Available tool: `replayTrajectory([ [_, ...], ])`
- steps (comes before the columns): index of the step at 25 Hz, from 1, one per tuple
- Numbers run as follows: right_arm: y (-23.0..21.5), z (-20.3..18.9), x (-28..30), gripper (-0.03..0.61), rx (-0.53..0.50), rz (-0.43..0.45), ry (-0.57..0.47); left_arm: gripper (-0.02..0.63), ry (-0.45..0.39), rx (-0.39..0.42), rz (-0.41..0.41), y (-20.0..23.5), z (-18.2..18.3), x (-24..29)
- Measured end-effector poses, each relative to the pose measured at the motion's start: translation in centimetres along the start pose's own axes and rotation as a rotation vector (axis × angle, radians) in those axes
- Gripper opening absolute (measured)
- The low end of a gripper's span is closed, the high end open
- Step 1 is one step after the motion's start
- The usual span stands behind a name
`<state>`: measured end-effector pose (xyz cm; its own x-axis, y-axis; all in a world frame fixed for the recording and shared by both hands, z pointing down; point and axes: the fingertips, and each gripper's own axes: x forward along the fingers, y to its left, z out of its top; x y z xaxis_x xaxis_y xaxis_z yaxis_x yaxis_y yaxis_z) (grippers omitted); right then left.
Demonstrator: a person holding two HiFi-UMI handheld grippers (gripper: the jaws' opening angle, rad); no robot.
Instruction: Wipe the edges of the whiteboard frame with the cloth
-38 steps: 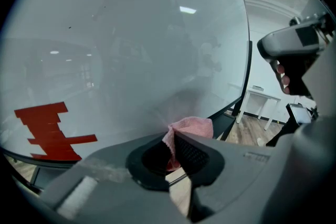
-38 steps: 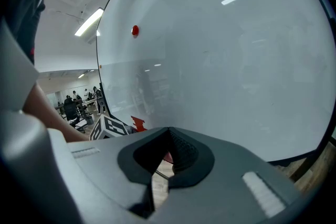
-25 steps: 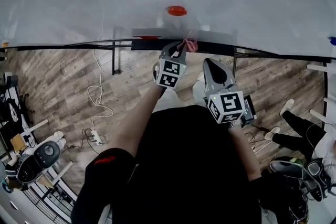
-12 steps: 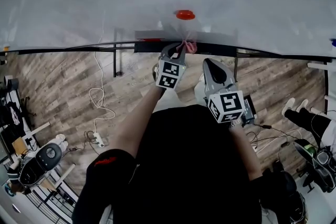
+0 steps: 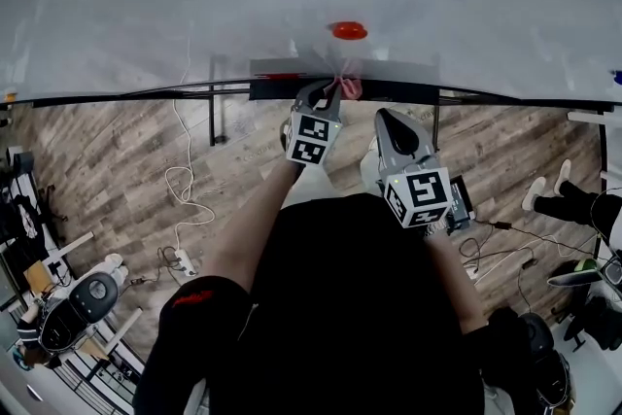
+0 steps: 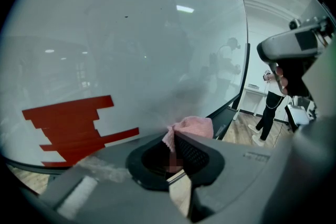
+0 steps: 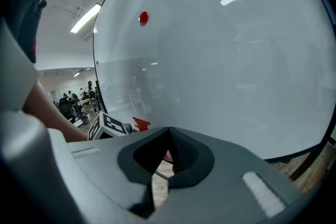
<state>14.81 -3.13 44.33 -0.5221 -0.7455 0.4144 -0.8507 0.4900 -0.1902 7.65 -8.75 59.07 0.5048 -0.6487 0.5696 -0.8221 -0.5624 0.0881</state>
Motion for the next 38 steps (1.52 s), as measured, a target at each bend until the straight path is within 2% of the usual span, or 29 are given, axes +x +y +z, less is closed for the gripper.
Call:
replayTrajectory([
  [4, 0.2, 0.1, 0.1, 0.002, 0.0, -0.008, 0.001, 0.017, -0.003, 0.02, -0.007, 0.2, 0.8, -0.4],
  [19, 2.2, -0.3, 1.5, 0.002, -0.01, -0.01, 0.009, 0.017, 0.005, -0.004, -0.008, 2.3, -1.1, -1.1],
  [29, 3.8, -0.4, 2.2, 0.002, -0.007, -0.003, 0.013, 0.017, 0.001, 0.019, -0.004, 3.6, -0.6, -2.5],
  [38, 5.4, -0.8, 3.6, 0.002, -0.001, 0.009, 0.014, 0.017, 0.008, 0.016, 0.007, 5.6, -1.8, -3.3],
])
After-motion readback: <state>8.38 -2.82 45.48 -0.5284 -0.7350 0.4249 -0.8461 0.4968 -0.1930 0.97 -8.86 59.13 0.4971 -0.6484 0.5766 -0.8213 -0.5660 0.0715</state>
